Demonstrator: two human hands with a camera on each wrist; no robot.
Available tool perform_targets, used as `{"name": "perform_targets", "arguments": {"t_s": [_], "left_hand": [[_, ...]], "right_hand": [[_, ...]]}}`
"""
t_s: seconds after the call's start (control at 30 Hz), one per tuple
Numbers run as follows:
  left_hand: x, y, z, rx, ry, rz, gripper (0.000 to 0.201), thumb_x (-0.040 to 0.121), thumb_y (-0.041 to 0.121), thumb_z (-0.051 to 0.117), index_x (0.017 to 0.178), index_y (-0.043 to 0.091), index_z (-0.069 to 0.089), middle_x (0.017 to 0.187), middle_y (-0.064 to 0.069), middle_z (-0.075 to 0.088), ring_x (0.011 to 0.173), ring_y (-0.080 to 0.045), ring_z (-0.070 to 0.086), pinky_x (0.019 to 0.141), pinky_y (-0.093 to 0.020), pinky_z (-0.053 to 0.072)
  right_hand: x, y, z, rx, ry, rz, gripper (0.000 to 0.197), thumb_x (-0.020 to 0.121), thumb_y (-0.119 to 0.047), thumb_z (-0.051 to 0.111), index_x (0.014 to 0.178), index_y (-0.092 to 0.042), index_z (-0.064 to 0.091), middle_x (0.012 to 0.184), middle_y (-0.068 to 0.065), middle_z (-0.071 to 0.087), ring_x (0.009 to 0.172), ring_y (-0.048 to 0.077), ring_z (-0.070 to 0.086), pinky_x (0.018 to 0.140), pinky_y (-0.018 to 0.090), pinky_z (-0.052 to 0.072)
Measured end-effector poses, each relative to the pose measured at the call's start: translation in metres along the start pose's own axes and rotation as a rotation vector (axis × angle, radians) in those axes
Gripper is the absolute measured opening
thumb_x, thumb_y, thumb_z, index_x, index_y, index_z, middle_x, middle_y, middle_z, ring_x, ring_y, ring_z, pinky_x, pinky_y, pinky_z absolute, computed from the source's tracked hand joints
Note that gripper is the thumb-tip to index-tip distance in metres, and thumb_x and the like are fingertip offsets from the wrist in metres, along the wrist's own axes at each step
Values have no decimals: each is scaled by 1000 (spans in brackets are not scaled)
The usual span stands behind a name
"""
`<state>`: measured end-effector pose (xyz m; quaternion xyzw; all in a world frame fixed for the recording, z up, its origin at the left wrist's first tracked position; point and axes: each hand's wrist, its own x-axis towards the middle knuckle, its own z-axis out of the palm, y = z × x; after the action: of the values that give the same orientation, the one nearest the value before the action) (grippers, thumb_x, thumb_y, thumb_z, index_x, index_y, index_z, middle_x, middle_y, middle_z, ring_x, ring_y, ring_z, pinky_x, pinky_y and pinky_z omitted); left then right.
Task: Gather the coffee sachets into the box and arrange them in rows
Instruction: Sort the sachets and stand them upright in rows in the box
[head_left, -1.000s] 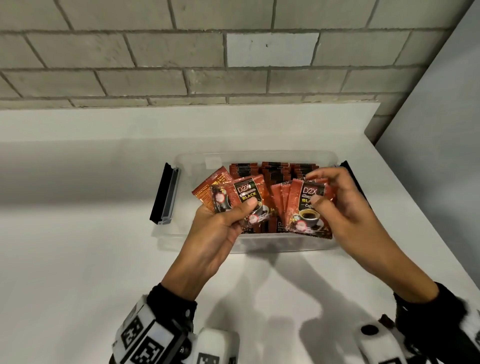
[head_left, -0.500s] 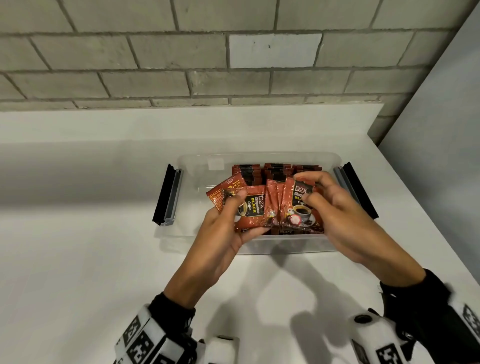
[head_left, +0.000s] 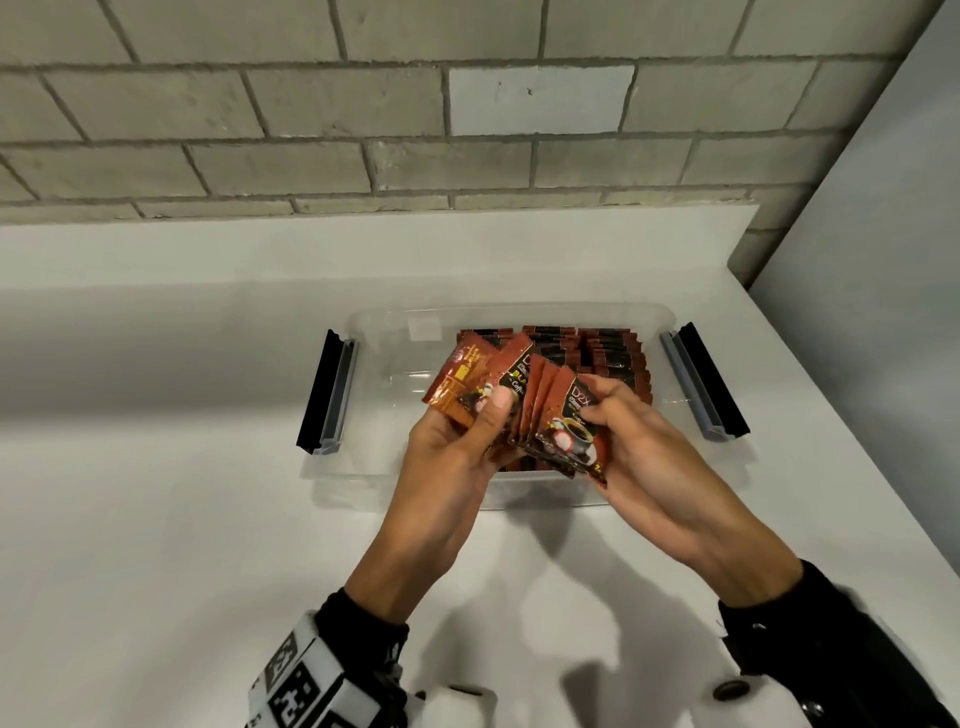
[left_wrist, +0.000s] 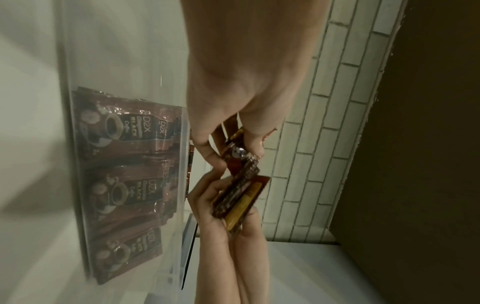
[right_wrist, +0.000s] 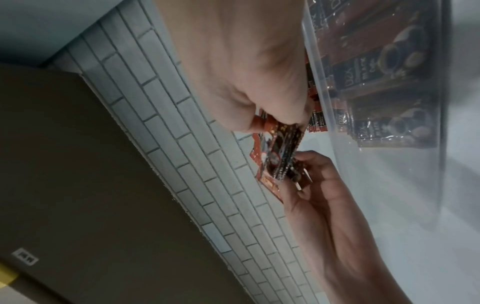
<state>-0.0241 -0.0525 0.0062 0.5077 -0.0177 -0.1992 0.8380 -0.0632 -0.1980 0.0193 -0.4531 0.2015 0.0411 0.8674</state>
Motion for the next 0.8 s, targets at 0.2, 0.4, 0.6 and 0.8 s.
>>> {"name": "perform_targets", "arguments": {"t_s": [0.2,0.4,0.6,0.8], "left_hand": [[3,14,-10,69,4,79,24,84,22,60,108,15,60,103,-6,72,98,-22,69,83,-38,57],[12,39,-23,520,87,412,30,83,4,66,103,26,74,119,2,63,114,-9,58,93,-24,50],[18,38,-11,752,-12,572,47,80,-12,63,105,27,70,115,3,63,103,-3,61,82,-22,53],[14,37,-8,497,-67,430,45,83,-14,55,116,15,67,128,2,60,112,-3,59,92,-21,49]], "right_hand": [[4,-17,-1,17,35,-48,31,94,-1,42,123,-9,50,110,15,67,93,21,69,78,37,59],[2,-63,-5,112,-177,-32,46,87,-8,41,133,0,46,124,21,61,113,33,61,84,46,55],[9,-71,9,-105,-250,42,44,92,-2,41,136,5,40,122,27,60,107,36,64,83,50,56],[16,-60,10,-181,-134,7,36,93,0,44,127,-8,50,99,9,67,79,18,67,65,27,58]]}}
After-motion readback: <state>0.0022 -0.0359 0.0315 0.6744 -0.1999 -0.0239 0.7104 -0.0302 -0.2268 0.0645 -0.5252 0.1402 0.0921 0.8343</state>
